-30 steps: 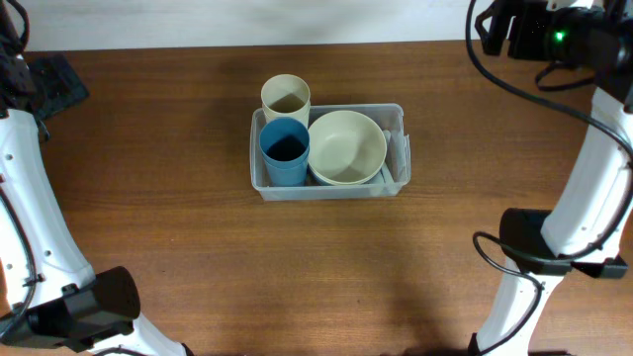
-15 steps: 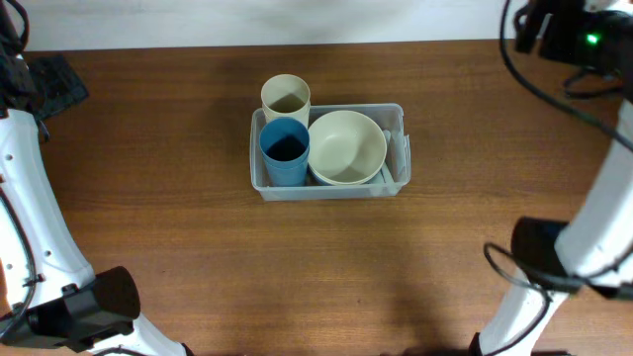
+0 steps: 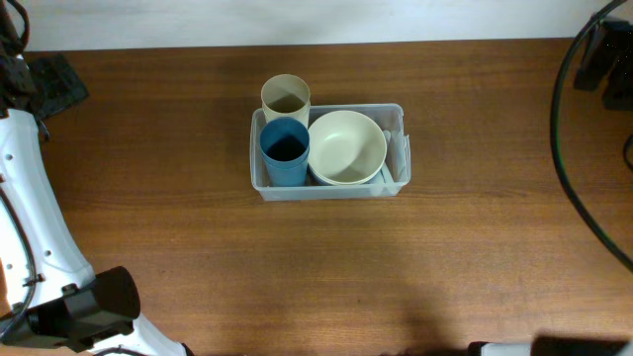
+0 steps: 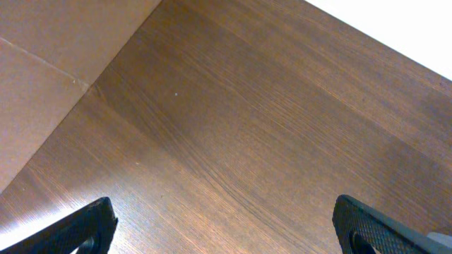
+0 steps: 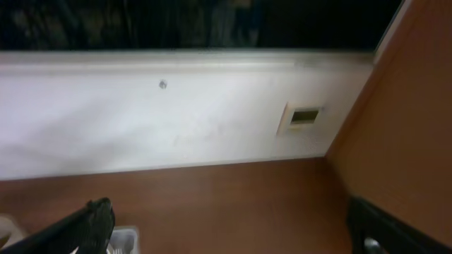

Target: Pack container

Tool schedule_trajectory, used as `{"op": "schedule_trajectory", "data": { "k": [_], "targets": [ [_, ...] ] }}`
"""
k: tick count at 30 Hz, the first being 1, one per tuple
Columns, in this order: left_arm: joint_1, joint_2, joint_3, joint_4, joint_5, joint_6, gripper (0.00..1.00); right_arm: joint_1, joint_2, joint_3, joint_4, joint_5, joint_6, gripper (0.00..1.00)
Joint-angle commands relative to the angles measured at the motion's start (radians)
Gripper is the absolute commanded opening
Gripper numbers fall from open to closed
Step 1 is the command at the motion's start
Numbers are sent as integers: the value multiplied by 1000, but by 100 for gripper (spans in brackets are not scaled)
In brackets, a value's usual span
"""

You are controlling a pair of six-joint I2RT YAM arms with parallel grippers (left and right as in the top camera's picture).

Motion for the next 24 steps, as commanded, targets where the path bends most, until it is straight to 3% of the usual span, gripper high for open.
{"op": "schedule_trajectory", "data": {
  "k": [1, 14, 24],
  "targets": [
    [6, 5, 16, -1, 3, -10, 100, 5, -160, -278, 130, 29, -64, 99],
    [6, 5, 16, -1, 3, -10, 100, 5, -777, -1462, 842, -5, -80, 99],
    [6, 5, 16, -1, 3, -10, 100, 5, -1093, -2137, 1212, -40, -80, 99]
  ]
}}
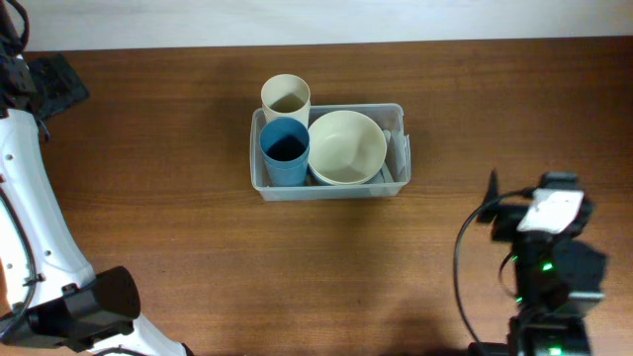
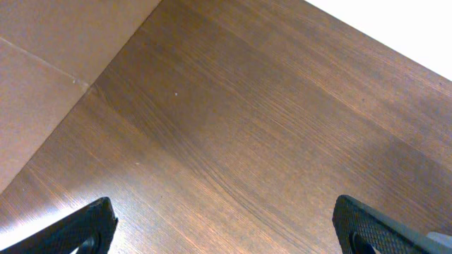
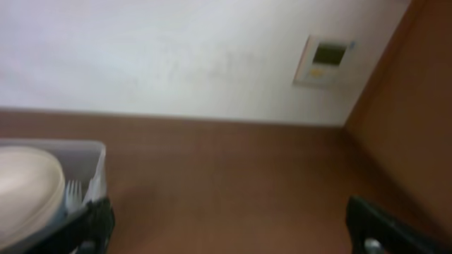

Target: Pack container

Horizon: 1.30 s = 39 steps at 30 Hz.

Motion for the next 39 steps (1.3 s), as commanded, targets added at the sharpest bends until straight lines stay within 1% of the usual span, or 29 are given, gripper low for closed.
{"op": "schedule_trajectory", "data": {
  "k": [1, 3, 8, 23, 34, 39],
  "targets": [
    [6, 5, 16, -1, 3, -10, 100, 5, -109, -179, 120, -43, -4, 99],
    [6, 5, 16, -1, 3, -10, 100, 5, -176, -258, 163, -69, -5, 99],
    [6, 5, 16, -1, 3, -10, 100, 5, -286, -328, 163, -89, -5, 99],
    [6, 5, 16, -1, 3, -10, 100, 5, -487, -338, 6, -89, -5, 99],
    [6, 5, 16, -1, 3, -10, 100, 5, -494, -370, 9, -93, -5, 99],
    [6, 5, 16, -1, 3, -10, 100, 5, -494, -440, 84, -93, -5, 99]
  ]
}}
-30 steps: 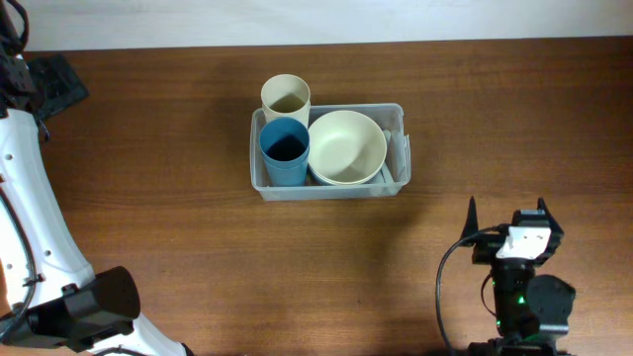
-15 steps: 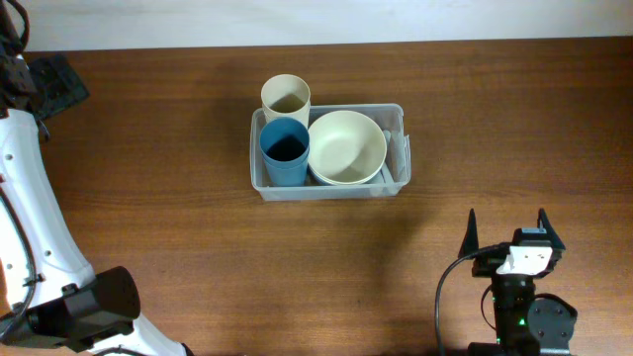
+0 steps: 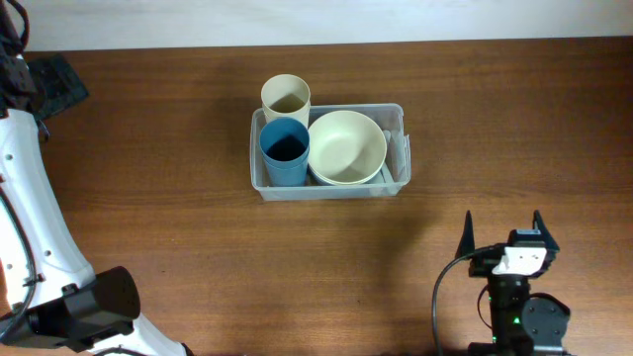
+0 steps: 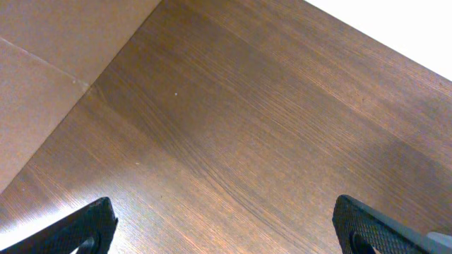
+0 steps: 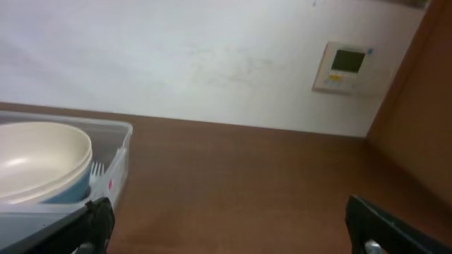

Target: Pack container

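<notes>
A clear plastic container point(image 3: 396, 111) sits mid-table. Inside it stand a blue cup point(image 3: 285, 150) on the left and a cream bowl point(image 3: 346, 146) on the right, the bowl resting on something blue. A white fork point(image 3: 402, 158) lies along the right wall. A cream cup point(image 3: 285, 96) stands at the container's back left corner, apparently outside it. My right gripper point(image 3: 502, 235) is open near the table's front right, facing the container point(image 5: 120, 152) and bowl point(image 5: 39, 159). My left gripper point(image 4: 226, 229) is open over bare wood, far from the container.
The left arm's white body point(image 3: 30, 198) runs along the table's left edge. A white wall with a small panel point(image 5: 347, 65) rises behind the table. Brown wooden tabletop point(image 3: 178, 227) surrounds the container.
My right gripper has moved nearer the table's front edge and a little to the left, and its camera now shows the bowl and container from a lower angle. The left gripper is unchanged.
At first only the right arm's cables showed at the overhead view's far right, its camera on the wall. Then the arm stood over the table's front right. Now it is lower by the front edge, open, facing the container. The container's contents and left arm stayed put.
</notes>
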Tool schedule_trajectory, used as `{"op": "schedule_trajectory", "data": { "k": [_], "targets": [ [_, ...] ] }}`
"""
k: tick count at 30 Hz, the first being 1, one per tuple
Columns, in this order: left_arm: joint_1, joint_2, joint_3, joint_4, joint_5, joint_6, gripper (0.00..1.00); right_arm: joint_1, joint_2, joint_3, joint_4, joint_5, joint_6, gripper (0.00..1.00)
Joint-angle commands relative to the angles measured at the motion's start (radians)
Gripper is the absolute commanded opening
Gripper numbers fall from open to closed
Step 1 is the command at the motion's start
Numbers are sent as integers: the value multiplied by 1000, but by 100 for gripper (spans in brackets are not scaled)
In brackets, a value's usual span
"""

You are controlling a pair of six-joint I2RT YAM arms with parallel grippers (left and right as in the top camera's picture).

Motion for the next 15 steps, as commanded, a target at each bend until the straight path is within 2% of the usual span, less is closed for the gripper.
{"op": "schedule_trajectory", "data": {
  "k": [1, 6, 15],
  "targets": [
    [6, 5, 16, -1, 3, -10, 100, 5, -11, -60, 52, -10, -3, 99],
    [6, 5, 16, -1, 3, -10, 100, 5, -11, -111, 93, -10, -3, 99],
    [6, 5, 16, -1, 3, -10, 100, 5, -11, -122, 55, -9, -3, 99]
  ]
}}
